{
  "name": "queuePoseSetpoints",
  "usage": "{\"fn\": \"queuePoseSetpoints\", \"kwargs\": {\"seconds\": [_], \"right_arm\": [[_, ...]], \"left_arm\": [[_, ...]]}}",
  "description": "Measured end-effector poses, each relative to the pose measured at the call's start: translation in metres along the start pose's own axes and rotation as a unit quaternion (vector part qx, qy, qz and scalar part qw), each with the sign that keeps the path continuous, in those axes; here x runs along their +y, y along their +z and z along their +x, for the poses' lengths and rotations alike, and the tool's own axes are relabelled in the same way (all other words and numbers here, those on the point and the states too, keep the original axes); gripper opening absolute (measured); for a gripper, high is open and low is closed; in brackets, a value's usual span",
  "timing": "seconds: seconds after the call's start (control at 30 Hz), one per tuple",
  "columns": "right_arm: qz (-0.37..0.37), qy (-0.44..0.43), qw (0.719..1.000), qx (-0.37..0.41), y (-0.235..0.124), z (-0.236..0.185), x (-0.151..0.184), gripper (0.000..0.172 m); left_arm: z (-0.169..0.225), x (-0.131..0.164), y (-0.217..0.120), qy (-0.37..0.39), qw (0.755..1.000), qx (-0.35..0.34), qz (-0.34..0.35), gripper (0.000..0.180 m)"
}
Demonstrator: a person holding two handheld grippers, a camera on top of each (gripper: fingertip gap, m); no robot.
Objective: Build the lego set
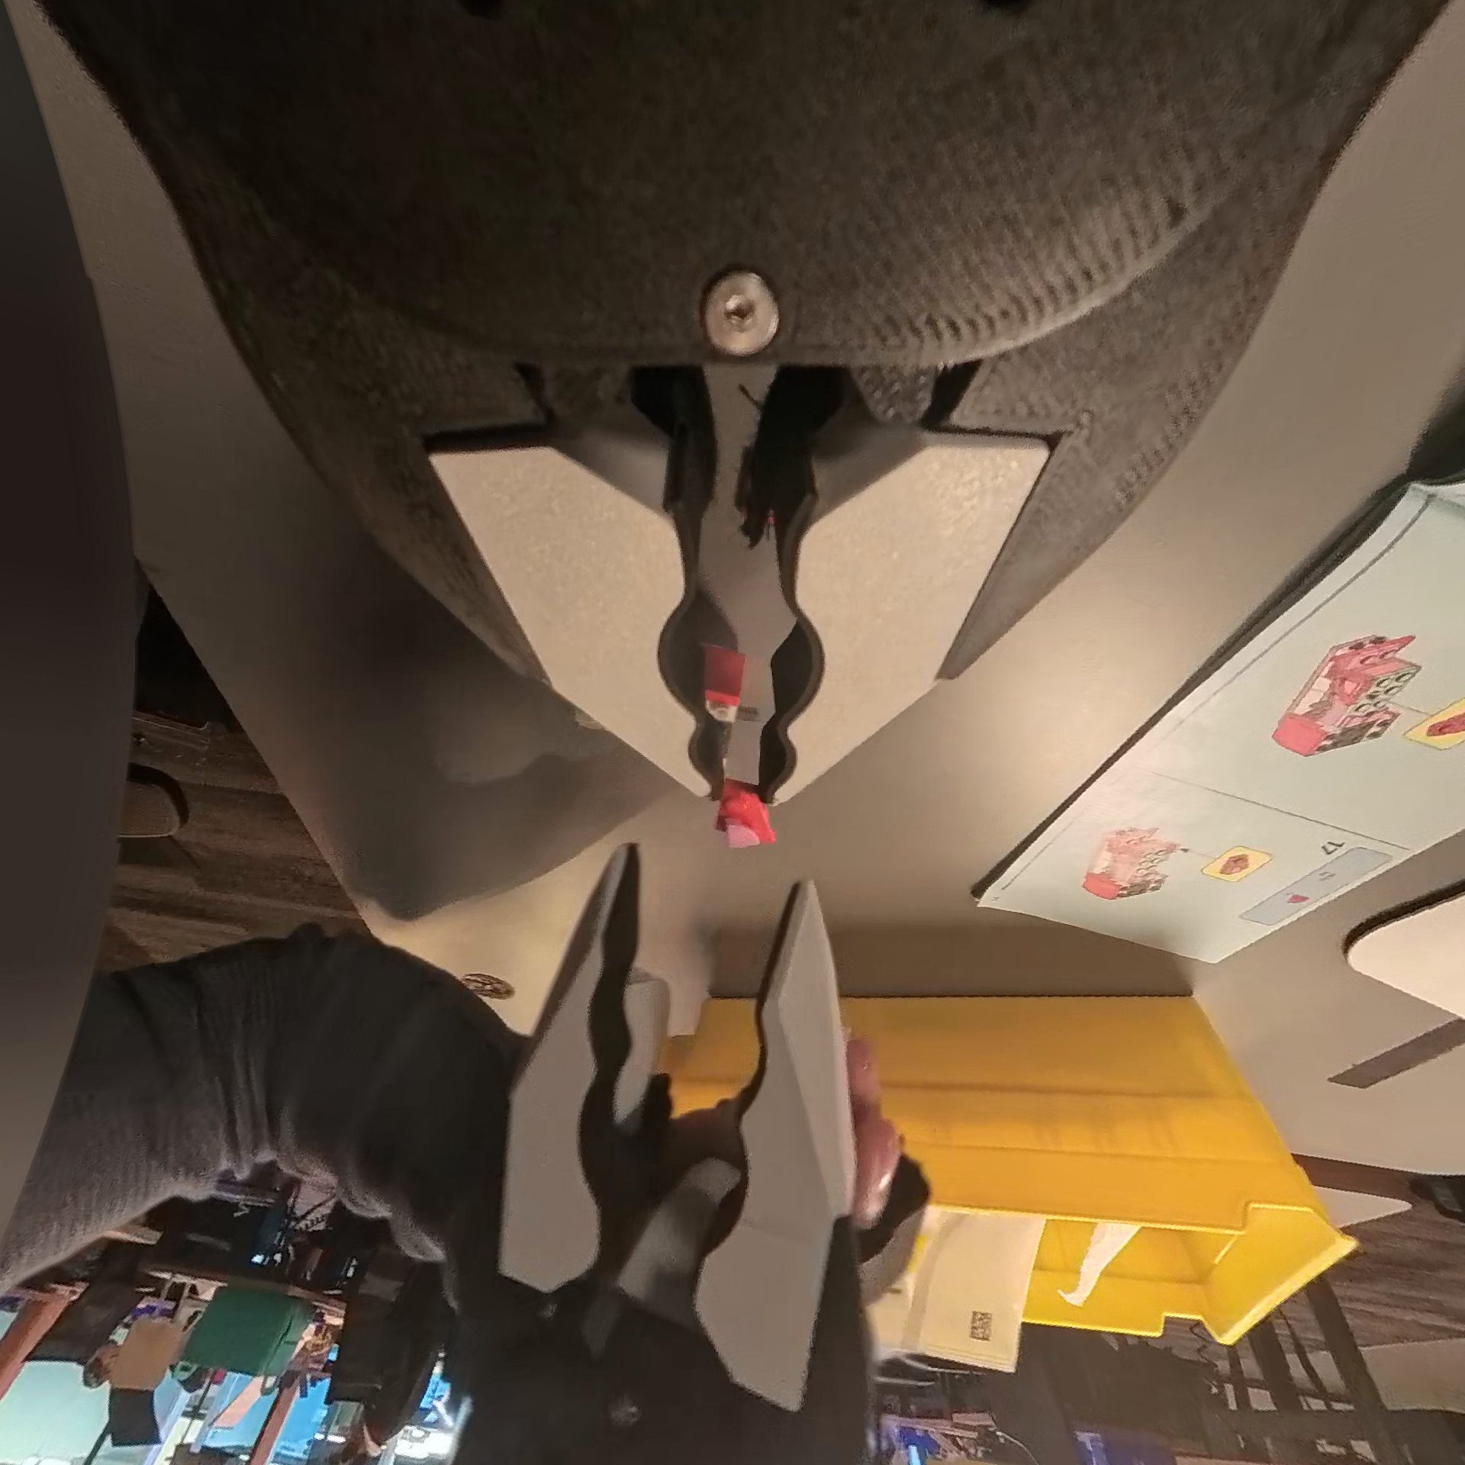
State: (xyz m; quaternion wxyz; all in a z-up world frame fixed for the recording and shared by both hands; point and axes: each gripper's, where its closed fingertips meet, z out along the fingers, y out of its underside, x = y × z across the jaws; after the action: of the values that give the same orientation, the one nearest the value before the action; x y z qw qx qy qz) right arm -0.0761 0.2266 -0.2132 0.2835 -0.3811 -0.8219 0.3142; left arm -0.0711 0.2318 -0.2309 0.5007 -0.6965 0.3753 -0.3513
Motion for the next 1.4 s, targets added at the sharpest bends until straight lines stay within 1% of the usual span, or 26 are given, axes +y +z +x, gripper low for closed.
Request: {"fn": "queuePoseSetpoints", "kwargs": {"seconds": [0.07, 0.1, 0.2, 0.23, 0.3, 0.37, 0.47, 0.6, 0.73, 0.87, 0.97, 1.1, 1.2, 1.33, 1.4], "right_arm": [[-0.005, -0.044, 0.996, 0.076, 0.0, 0.006, 0.002, 0.042], [-0.011, -0.077, 0.989, 0.122, 0.001, 0.009, 0.003, 0.042], [-0.051, -0.182, 0.95, 0.248, 0.003, 0.018, 0.007, 0.041], [-0.064, -0.207, 0.939, 0.268, 0.005, 0.016, 0.008, 0.04], [-0.071, -0.224, 0.927, 0.294, 0.009, 0.014, 0.008, 0.04], [-0.074, -0.23, 0.919, 0.31, 0.011, 0.014, 0.008, 0.04], [-0.097, -0.255, 0.901, 0.337, 0.013, 0.019, 0.011, 0.036], [-0.114, -0.286, 0.882, 0.357, 0.016, 0.022, 0.014, 0.023], [-0.104, -0.295, 0.877, 0.364, 0.015, 0.023, 0.013, 0.008], [-0.103, -0.315, 0.864, 0.379, 0.012, 0.024, 0.012, 0.007], [-0.117, -0.329, 0.847, 0.4, 0.011, 0.028, 0.011, 0.007], [-0.136, -0.341, 0.833, 0.415, 0.01, 0.031, 0.012, 0.005], [-0.153, -0.369, 0.812, 0.425, 0.01, 0.032, 0.012, 0.004], [-0.178, -0.417, 0.781, 0.43, 0.012, 0.032, 0.014, 0.004], [-0.181, -0.428, 0.774, 0.429, 0.014, 0.031, 0.015, 0.004]], "left_arm": [[-0.004, 0.0, 0.0, -0.006, 1.0, -0.013, 0.001, 0.008], [-0.006, -0.001, 0.0, -0.008, 1.0, -0.019, 0.002, 0.008], [-0.011, -0.002, -0.002, -0.009, 0.999, -0.033, 0.006, 0.008], [-0.012, -0.002, -0.002, -0.008, 0.999, -0.037, 0.007, 0.008], [-0.013, -0.002, -0.003, -0.006, 0.999, -0.043, 0.007, 0.008], [-0.014, -0.003, -0.004, -0.006, 0.999, -0.044, 0.01, 0.008], [-0.014, -0.004, -0.005, -0.007, 0.999, -0.045, 0.013, 0.008], [-0.014, -0.003, -0.004, -0.011, 0.999, -0.044, 0.012, 0.008], [-0.015, -0.002, -0.004, -0.01, 0.999, -0.046, 0.008, 0.008], [-0.014, -0.004, -0.003, -0.022, 0.999, -0.045, 0.01, 0.008], [-0.017, -0.006, -0.004, -0.049, 0.997, -0.05, 0.018, 0.008], [-0.02, -0.007, -0.004, -0.079, 0.995, -0.065, 0.02, 0.008], [-0.021, -0.008, -0.004, -0.098, 0.993, -0.066, 0.021, 0.007], [-0.022, -0.004, -0.003, -0.1, 0.993, -0.068, 0.009, 0.007], [-0.022, -0.002, -0.003, -0.099, 0.993, -0.069, 0.003, 0.007]]}}
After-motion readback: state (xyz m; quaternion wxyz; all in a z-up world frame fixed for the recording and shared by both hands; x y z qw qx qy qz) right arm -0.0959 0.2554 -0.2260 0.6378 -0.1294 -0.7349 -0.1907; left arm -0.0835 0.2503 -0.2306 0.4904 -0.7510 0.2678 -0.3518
